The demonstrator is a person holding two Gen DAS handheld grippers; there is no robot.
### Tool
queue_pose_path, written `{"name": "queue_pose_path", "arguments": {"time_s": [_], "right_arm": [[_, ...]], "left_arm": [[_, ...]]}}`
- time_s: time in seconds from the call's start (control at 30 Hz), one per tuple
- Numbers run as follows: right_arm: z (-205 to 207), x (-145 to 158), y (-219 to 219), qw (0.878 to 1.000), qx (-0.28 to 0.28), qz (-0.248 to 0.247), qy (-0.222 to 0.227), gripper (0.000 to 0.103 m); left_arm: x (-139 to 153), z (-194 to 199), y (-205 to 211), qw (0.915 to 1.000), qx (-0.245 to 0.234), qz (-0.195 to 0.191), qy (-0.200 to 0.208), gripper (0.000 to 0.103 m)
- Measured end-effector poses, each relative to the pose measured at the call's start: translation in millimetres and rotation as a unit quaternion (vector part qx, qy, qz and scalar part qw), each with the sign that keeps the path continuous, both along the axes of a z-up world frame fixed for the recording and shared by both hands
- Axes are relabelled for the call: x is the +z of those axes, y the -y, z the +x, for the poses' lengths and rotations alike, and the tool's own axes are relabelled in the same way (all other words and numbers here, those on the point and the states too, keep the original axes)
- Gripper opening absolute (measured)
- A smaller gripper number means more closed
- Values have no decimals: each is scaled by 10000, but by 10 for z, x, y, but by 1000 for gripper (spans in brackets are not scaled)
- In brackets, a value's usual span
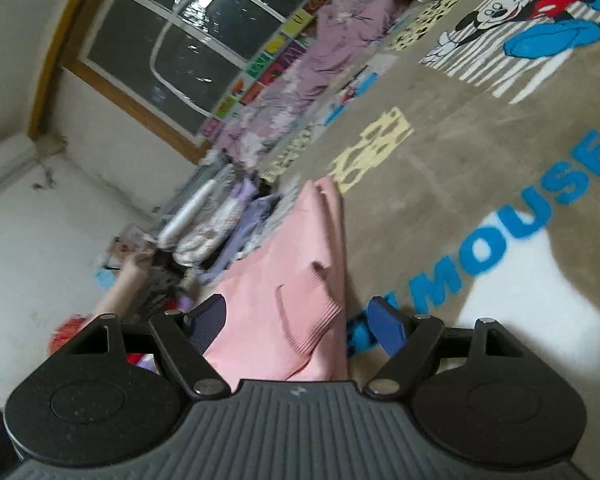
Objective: Fold clothes
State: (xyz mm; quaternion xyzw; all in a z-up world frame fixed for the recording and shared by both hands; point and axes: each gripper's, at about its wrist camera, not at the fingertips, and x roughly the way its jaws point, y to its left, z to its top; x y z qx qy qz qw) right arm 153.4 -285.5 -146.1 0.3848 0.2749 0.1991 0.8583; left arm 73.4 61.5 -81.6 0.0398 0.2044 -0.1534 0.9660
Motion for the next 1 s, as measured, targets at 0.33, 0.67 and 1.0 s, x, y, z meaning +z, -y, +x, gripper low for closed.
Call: {"name": "queue_pose_path", "arguments": {"time_s": [0.33,0.67,1.0], "right_arm": [[189,-13,-367,9923,59,-1225,-155,30],[91,389,-513,9780,82,-1968,692,7],[-23,829,-490,9773,214,-1588,1389,6]], "left_arm": [[-271,-32,-91,9982,136,125,-563,68],[-401,74,19,9962,300,350,-742,68],[-389,-71,278,9855,455,1634,73,10]]}}
